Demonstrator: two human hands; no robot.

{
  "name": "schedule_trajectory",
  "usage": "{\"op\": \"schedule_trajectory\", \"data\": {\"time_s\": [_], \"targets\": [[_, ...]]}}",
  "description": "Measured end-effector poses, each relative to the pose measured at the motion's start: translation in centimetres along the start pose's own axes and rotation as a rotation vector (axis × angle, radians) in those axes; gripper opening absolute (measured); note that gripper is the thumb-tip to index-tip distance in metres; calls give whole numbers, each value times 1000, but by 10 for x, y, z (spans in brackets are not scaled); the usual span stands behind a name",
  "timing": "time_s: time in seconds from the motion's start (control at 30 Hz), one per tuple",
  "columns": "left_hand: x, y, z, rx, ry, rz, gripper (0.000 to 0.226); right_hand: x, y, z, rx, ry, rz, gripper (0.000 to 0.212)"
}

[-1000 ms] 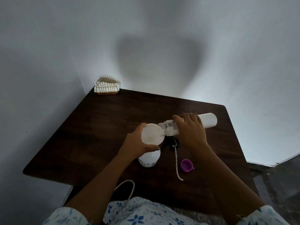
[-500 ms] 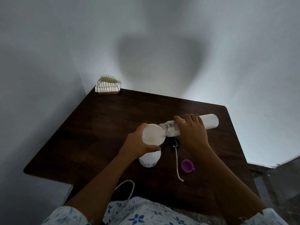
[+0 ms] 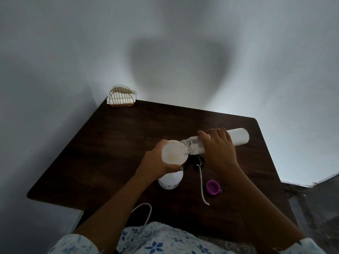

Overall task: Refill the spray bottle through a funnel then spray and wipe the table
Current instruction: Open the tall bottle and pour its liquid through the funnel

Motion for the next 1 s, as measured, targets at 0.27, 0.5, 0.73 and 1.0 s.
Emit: {"op": "schedule_trajectory", "data": {"time_s": [0.27, 0.5, 0.73, 1.0], "targets": [[-1, -4, -1, 0, -18, -17, 93, -2, -3, 4, -25, 14, -14, 68], [3, -5, 2, -5, -6, -20, 88, -3, 1, 6, -63, -4, -40, 65], [2, -3, -2, 48, -11, -36, 94, -15, 7, 11, -65, -81, -207, 62], [5, 1, -5, 78, -26, -20, 101, -21, 9, 11, -52, -188, -238, 56]]}}
Point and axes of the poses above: each hand's wrist, its own y-axis away from the middle knuckle, its own x-axis out of the back of the hand, z = x × y, the point moved 9 cm from there along -y, towards the middle knuckle, and after that the axes turned 9 degrees about -x, right-handed, at the moved point
